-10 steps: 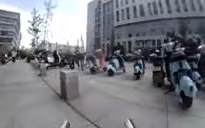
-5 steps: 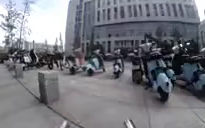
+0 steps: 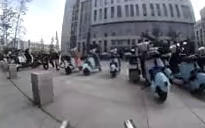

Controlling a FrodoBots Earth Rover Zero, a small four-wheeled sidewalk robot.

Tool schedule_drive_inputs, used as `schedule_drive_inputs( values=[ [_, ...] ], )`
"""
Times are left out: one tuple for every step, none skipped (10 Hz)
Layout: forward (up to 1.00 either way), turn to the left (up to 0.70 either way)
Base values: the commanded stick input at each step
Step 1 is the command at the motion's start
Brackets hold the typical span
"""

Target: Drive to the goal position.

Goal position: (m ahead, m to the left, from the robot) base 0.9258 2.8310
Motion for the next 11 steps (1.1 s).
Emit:
schedule_drive_inputs(
  values=[
    [0.45,0.00],
    [0.45,0.00],
    [0.45,0.00],
    [0.45,0.00],
    [0.45,0.00],
    [0.45,0.00],
    [0.45,0.00],
    [0.45,0.00],
    [0.45,0.00],
    [0.45,0.00],
    [0.45,0.07]
  ],
)
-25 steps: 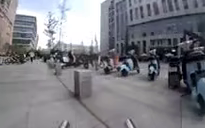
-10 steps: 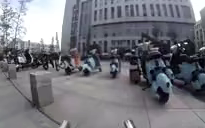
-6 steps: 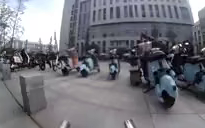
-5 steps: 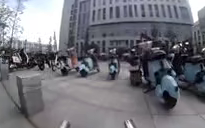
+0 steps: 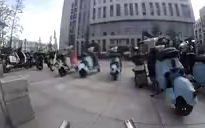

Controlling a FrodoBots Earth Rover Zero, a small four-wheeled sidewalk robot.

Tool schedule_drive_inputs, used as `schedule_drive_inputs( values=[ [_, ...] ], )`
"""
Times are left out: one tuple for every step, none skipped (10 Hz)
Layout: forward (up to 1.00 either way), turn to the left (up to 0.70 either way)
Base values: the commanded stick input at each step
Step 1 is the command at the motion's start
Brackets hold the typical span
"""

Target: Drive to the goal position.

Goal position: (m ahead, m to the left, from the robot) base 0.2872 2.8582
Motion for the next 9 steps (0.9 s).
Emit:
schedule_drive_inputs(
  values=[
    [0.45,0.16],
    [0.45,0.24],
    [0.45,0.26],
    [0.45,0.27],
    [0.45,0.18],
    [0.45,0.02],
    [0.45,0.00],
    [0.45,0.00],
    [0.45,0.00]
  ],
)
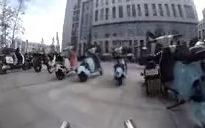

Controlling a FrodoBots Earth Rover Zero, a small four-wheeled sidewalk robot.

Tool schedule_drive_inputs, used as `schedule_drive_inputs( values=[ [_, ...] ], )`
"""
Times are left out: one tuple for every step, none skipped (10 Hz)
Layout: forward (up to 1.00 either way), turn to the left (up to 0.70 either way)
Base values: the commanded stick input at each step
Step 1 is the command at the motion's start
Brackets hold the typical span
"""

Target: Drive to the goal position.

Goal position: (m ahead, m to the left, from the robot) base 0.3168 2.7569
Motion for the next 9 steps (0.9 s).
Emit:
schedule_drive_inputs(
  values=[
    [0.45,0.00],
    [0.45,0.00],
    [0.45,0.01],
    [0.45,0.02],
    [0.45,0.25],
    [0.45,0.25],
    [0.45,0.07],
    [0.45,0.00],
    [0.45,0.00]
  ],
)
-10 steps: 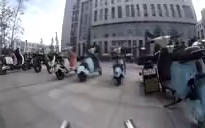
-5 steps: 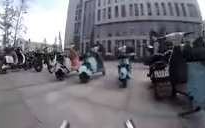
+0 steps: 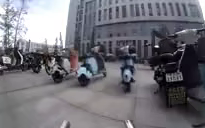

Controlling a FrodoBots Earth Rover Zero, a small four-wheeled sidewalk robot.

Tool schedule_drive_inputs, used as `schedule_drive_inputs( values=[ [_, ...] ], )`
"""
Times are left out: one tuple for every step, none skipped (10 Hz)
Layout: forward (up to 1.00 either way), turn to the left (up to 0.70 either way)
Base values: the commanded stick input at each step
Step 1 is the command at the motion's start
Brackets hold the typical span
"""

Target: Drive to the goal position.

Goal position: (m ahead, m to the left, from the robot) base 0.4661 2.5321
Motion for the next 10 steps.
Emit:
schedule_drive_inputs(
  values=[
    [0.45,0.00],
    [0.45,0.00],
    [0.45,0.00],
    [0.45,0.00],
    [0.45,0.00],
    [0.45,0.00],
    [0.45,0.00],
    [0.45,0.00],
    [0.45,0.00],
    [0.45,0.00]
  ],
)
